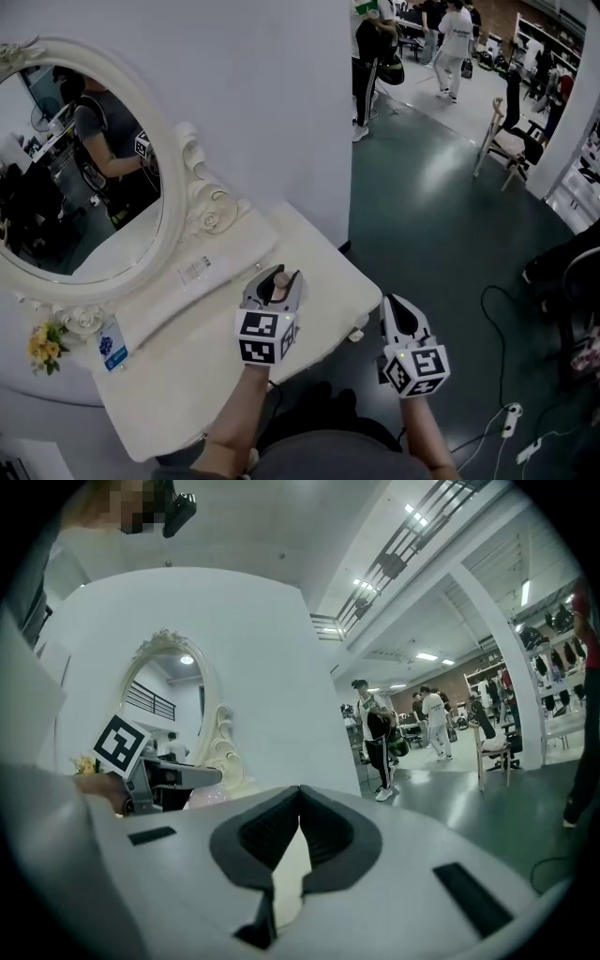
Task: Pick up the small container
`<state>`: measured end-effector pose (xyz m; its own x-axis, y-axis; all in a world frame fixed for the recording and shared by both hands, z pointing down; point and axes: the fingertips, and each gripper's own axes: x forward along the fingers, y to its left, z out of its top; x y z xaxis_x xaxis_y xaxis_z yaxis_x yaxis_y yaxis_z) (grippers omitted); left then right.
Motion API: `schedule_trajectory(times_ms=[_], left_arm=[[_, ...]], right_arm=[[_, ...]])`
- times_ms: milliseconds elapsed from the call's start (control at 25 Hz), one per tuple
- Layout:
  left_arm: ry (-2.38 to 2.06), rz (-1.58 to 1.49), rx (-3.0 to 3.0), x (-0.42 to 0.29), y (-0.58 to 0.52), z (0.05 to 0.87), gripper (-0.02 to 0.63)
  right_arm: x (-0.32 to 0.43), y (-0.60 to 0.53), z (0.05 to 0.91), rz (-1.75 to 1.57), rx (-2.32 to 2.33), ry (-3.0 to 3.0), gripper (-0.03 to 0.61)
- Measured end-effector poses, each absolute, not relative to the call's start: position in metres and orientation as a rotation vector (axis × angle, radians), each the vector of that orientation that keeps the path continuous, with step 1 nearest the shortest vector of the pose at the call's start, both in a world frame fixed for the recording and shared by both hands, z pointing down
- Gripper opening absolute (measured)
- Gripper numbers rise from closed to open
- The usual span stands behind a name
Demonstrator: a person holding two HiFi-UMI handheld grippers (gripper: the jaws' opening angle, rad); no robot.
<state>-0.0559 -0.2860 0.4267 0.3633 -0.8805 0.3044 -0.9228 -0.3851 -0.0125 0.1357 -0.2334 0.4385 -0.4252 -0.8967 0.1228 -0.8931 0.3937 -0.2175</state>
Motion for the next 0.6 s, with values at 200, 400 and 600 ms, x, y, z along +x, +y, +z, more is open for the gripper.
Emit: schedule_trajectory(times_ms=[200,400,600], left_arm=[[-1.657,0.380,2.451,-0.060,-0.281,0.420,0.129],[-1.672,0.358,2.448,-0.063,-0.277,0.414,0.129],[-1.701,0.342,2.433,-0.070,-0.273,0.412,0.129]], right_arm=[[0.131,-0.239,0.436,-0.380,-1.644,2.637,0.005],[0.128,-0.244,0.433,-0.369,-1.618,2.659,0.005],[0.119,-0.245,0.429,-0.356,-1.569,2.691,0.005]])
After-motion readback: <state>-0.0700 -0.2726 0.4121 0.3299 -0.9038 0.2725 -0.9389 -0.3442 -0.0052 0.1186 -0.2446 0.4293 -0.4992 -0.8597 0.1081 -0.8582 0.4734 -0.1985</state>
